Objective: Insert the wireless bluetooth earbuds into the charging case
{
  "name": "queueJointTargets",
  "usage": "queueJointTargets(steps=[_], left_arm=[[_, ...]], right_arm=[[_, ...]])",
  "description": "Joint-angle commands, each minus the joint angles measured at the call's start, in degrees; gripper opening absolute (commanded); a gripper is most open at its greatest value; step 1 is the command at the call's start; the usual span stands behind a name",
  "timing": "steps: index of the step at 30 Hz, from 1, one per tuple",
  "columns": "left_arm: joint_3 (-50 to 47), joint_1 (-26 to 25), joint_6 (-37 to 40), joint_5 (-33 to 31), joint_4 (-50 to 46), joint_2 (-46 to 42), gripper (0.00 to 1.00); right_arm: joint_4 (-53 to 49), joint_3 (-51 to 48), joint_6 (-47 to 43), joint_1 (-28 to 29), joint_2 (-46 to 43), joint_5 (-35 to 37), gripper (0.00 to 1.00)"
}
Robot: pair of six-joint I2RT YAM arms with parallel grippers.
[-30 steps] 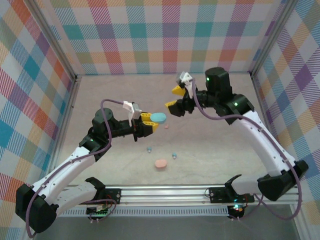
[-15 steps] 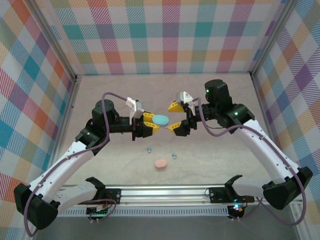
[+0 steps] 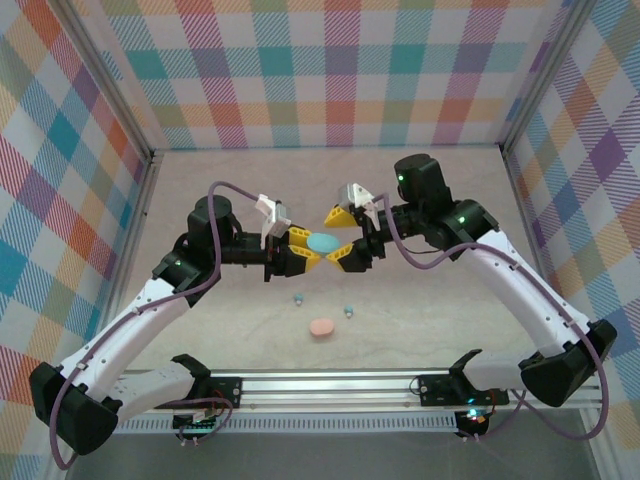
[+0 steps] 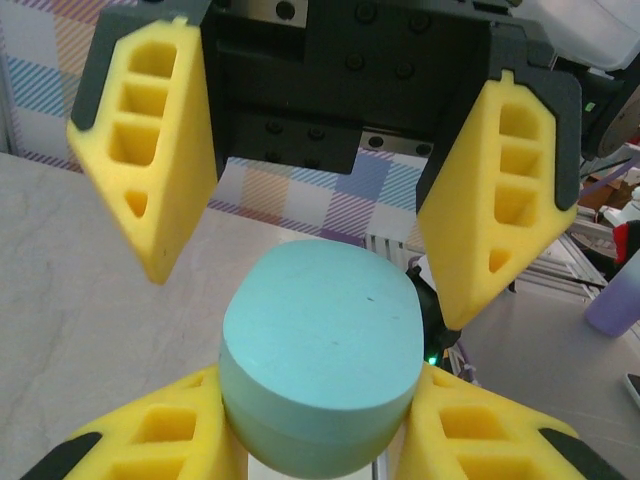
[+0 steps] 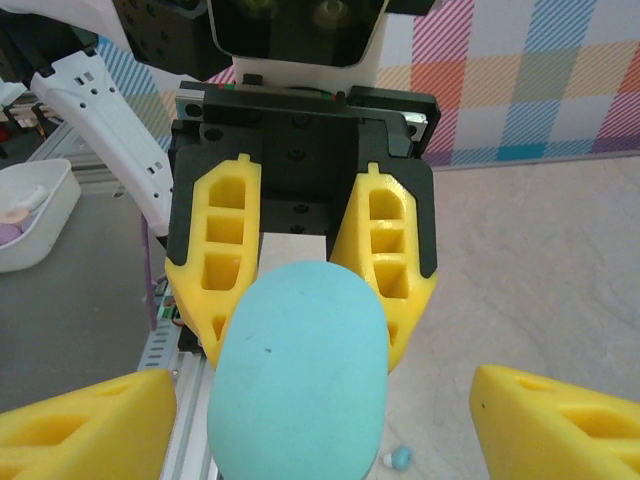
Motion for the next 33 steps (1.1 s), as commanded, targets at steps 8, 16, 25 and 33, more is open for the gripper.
queueJointTargets(steps=[8,16,25,33], left_arm=[[2.31,-0.07,1.37,2.57,-0.7,1.44,0.02],[2.15,-0.07,2.24,2.06,-1.06,0.57,0.01],[2.31,-0.07,2.51,2.19,-1.5,0.28,0.01],[2.38,-0.07,2.98,1.7,-1.63,0.39,0.01]], right_arm=[[-7.22,7.6,0.99,0.33,3.97,2.71,0.51],[-8.32,7.48,2.28,0.33,3.82,1.92,0.79],[-11.55,8.61,2.35,0.33,5.36,1.63,0.71],[-12.89,9.28,2.21,0.31,6.29,1.04,0.72]])
